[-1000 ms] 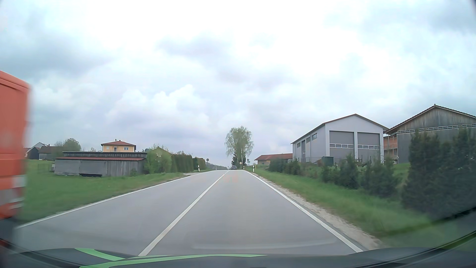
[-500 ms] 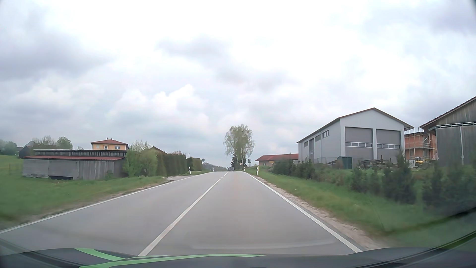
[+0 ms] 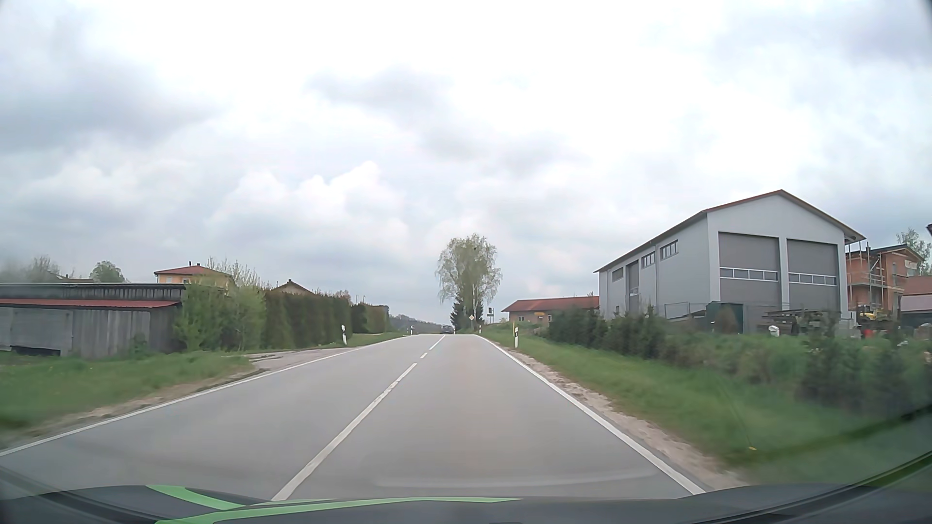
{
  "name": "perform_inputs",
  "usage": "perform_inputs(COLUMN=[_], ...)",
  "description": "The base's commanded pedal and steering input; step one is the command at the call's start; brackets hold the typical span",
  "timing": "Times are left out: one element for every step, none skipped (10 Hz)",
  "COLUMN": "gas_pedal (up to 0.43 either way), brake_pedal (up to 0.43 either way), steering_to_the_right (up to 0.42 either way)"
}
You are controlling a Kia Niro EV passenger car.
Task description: Follow the waypoints while adhering to traffic rules and regulations
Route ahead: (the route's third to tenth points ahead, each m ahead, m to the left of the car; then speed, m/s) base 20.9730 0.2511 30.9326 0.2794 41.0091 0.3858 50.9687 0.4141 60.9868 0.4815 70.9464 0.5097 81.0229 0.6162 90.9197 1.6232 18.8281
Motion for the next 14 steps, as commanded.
perform_inputs(gas_pedal=[0.398,0.390,0.378,0.378,0.370,0.358,0.350,0.339,0.339,0.331,0.319,0.311,0.311,0.299], brake_pedal=[0.000,0.000,0.000,0.000,0.000,0.000,0.000,0.000,0.000,0.000,0.000,0.000,0.000,0.000], steering_to_the_right=[0.000,0.000,0.000,0.000,0.000,0.000,0.000,0.000,0.000,0.000,-0.001,-0.001,-0.001,-0.001])
